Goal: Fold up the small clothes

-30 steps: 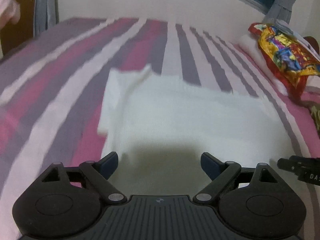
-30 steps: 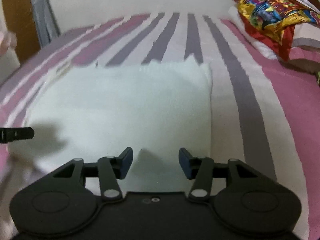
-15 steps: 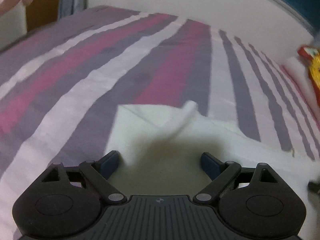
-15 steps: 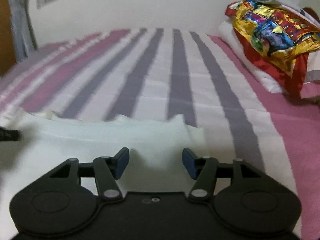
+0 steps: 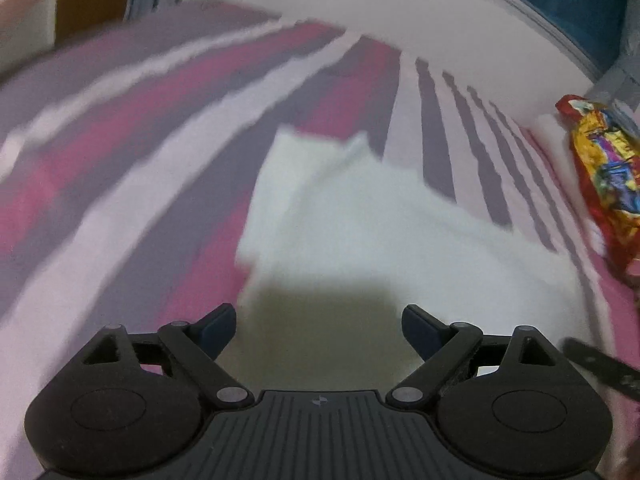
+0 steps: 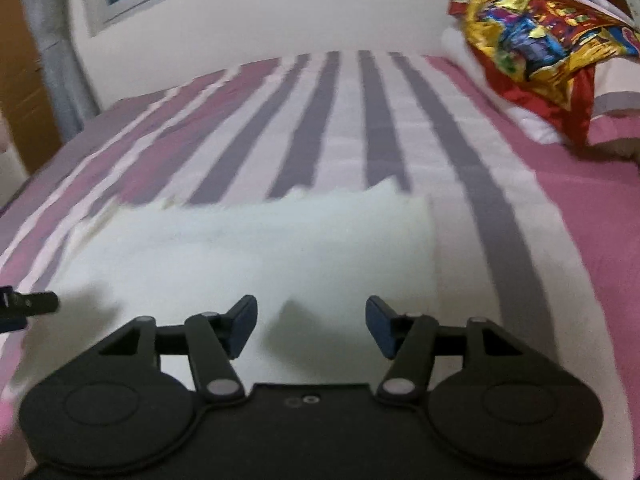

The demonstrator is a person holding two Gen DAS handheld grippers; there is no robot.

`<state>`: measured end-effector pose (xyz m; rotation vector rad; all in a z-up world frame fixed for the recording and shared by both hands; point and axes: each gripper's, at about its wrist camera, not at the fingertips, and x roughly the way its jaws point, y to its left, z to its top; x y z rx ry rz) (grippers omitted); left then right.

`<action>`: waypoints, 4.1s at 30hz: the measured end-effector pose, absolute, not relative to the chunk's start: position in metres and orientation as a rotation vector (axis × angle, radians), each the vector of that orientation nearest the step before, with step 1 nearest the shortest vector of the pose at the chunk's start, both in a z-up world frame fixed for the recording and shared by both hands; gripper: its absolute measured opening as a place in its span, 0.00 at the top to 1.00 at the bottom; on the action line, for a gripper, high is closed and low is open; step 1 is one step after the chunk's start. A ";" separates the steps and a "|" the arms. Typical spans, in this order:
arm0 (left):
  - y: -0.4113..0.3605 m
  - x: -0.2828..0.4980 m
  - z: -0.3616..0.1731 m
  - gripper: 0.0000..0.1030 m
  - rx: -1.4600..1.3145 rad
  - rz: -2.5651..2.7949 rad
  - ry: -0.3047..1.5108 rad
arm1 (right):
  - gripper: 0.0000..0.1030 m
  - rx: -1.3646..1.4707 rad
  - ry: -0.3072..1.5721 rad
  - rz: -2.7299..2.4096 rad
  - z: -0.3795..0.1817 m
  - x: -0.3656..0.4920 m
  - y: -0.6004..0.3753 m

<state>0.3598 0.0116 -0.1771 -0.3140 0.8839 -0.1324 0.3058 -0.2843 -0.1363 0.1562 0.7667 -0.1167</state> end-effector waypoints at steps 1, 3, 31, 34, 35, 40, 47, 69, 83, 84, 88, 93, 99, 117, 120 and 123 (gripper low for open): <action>0.015 0.347 -0.180 0.13 -0.348 -0.126 0.903 | 0.42 0.163 0.779 -0.098 -0.137 0.299 -0.278; 0.019 0.330 -0.183 0.13 -0.392 -0.128 0.917 | 0.42 0.176 0.794 -0.079 -0.139 0.284 -0.264; 0.029 0.260 -0.194 0.13 -0.548 -0.077 1.005 | 0.38 0.224 0.807 -0.076 -0.119 0.179 -0.231; 0.030 0.266 -0.196 0.13 -0.564 -0.071 1.004 | 0.38 0.212 0.809 -0.080 -0.121 0.182 -0.231; 0.030 0.268 -0.196 0.13 -0.569 -0.068 1.001 | 0.38 0.213 0.806 -0.087 -0.122 0.184 -0.233; 0.030 0.285 -0.197 0.13 -0.601 -0.059 0.995 | 0.37 0.216 0.807 -0.105 -0.126 0.195 -0.237; 0.025 0.290 -0.199 0.13 -0.611 -0.071 1.006 | 0.37 0.245 0.813 -0.107 -0.132 0.208 -0.240; 0.022 0.300 -0.205 0.13 -0.702 -0.038 0.993 | 0.37 0.200 0.834 -0.095 -0.131 0.207 -0.230; 0.023 0.308 -0.216 0.14 -0.780 -0.048 0.969 | 0.37 0.223 0.852 -0.084 -0.141 0.215 -0.229; 0.023 0.309 -0.216 0.14 -0.783 -0.051 0.969 | 0.37 0.226 0.852 -0.085 -0.142 0.214 -0.229; 0.037 0.300 -0.222 0.14 -0.929 -0.091 0.955 | 0.37 0.228 0.849 -0.087 -0.142 0.212 -0.230; 0.048 0.293 -0.236 0.35 -1.055 -0.101 0.916 | 0.37 0.235 0.841 -0.081 -0.142 0.214 -0.231; 0.049 0.302 -0.256 0.51 -1.145 -0.112 0.927 | 0.37 0.241 0.846 -0.070 -0.146 0.218 -0.232; 0.042 0.348 -0.267 0.59 -1.177 -0.084 0.813 | 0.37 0.222 0.840 -0.081 -0.157 0.260 -0.239; 0.043 0.348 -0.272 0.92 -1.163 -0.050 0.851 | 0.37 0.220 0.852 -0.081 -0.161 0.264 -0.239; 0.047 0.347 -0.274 0.93 -1.163 -0.060 0.854 | 0.37 0.201 0.853 -0.078 -0.162 0.267 -0.239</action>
